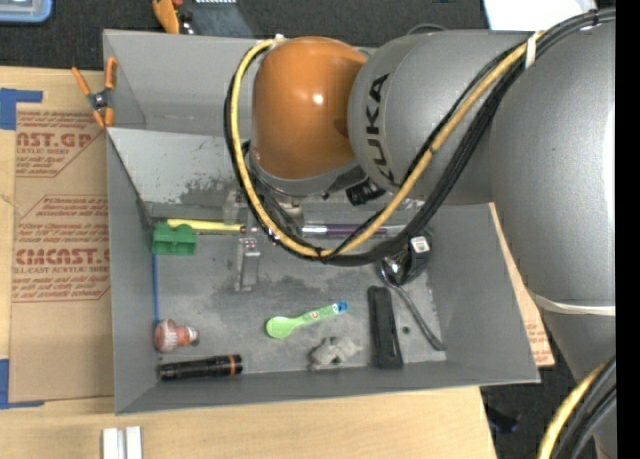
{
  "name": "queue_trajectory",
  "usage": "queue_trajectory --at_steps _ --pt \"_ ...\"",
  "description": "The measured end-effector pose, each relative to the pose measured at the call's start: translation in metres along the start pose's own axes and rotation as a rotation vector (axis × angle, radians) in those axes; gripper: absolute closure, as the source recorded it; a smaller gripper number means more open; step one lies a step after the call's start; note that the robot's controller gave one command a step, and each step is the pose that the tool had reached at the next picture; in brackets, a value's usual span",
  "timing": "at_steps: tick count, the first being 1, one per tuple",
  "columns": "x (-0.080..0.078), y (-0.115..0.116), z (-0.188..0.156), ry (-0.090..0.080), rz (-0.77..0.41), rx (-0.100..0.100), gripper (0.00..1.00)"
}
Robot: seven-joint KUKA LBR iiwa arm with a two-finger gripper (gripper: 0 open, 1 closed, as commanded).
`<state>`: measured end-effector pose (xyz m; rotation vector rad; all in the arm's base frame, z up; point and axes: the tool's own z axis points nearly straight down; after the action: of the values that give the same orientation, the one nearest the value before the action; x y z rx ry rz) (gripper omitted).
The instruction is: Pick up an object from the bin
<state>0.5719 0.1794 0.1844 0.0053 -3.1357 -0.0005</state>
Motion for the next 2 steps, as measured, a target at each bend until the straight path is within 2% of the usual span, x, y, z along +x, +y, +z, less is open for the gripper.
queue_trajectory --at_steps 1,2 --pt "-0.002 -0.001 -0.005 -0.008 0.002 -0.002 0.00" --pt "0.016 -0.071 0.085 -0.009 -0.041 -0.001 0.00"
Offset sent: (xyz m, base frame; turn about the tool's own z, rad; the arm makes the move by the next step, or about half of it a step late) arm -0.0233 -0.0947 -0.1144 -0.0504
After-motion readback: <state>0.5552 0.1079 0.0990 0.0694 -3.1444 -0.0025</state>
